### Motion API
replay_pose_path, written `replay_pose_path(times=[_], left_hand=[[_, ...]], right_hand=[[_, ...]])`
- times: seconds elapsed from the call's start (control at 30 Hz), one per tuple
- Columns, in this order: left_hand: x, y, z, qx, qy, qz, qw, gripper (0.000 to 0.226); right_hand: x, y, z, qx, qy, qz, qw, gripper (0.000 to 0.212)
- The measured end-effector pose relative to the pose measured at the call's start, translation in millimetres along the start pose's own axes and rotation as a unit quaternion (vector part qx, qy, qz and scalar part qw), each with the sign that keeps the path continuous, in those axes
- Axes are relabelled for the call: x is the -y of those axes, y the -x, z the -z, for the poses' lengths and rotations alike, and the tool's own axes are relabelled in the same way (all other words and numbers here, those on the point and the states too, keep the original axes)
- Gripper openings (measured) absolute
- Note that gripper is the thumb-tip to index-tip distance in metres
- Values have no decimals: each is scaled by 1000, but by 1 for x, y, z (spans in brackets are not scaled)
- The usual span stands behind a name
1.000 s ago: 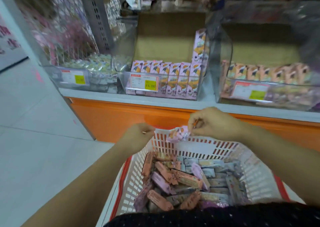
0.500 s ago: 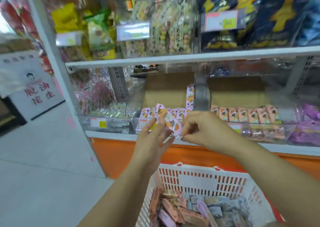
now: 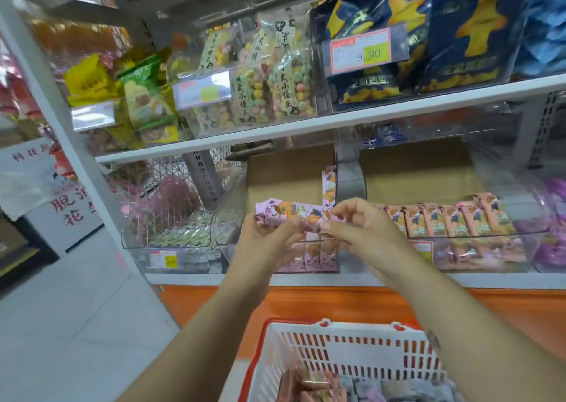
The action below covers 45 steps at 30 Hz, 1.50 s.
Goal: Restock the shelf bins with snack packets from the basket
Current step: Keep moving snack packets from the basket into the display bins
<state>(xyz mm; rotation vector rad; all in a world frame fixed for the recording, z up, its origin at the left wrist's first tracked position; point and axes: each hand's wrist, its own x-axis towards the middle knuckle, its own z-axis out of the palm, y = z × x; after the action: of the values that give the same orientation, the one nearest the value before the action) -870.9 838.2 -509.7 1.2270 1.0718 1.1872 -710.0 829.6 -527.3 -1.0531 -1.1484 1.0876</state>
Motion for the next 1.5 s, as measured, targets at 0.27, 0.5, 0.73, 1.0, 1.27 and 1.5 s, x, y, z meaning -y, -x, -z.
replay_pose_path(times=[0.27, 0.5, 0.73, 1.0, 1.27, 1.5], left_hand=[[-37, -33, 8, 114, -394, -61, 910, 36], [-31, -75, -15, 170, -393, -21, 904, 15], [16, -146, -22, -51, -180, 72, 980, 30], [35, -170, -58, -100, -316, 56, 942, 32], [41, -174, -55, -67, -399, 19, 914, 15], [30, -131, -50, -86, -443, -130, 883, 26]], right_hand=[[-8, -20, 14, -41, -23, 10, 999, 29], [-18, -32, 28, -76, 67, 60, 993, 41], [-34, -36, 32, -109, 356, 111, 922, 39], [-37, -38, 33, -88, 367, 97, 921, 27], [-38, -39, 34, -86, 367, 104, 920, 25], [-29, -33, 34, -127, 360, 165, 909, 22]])
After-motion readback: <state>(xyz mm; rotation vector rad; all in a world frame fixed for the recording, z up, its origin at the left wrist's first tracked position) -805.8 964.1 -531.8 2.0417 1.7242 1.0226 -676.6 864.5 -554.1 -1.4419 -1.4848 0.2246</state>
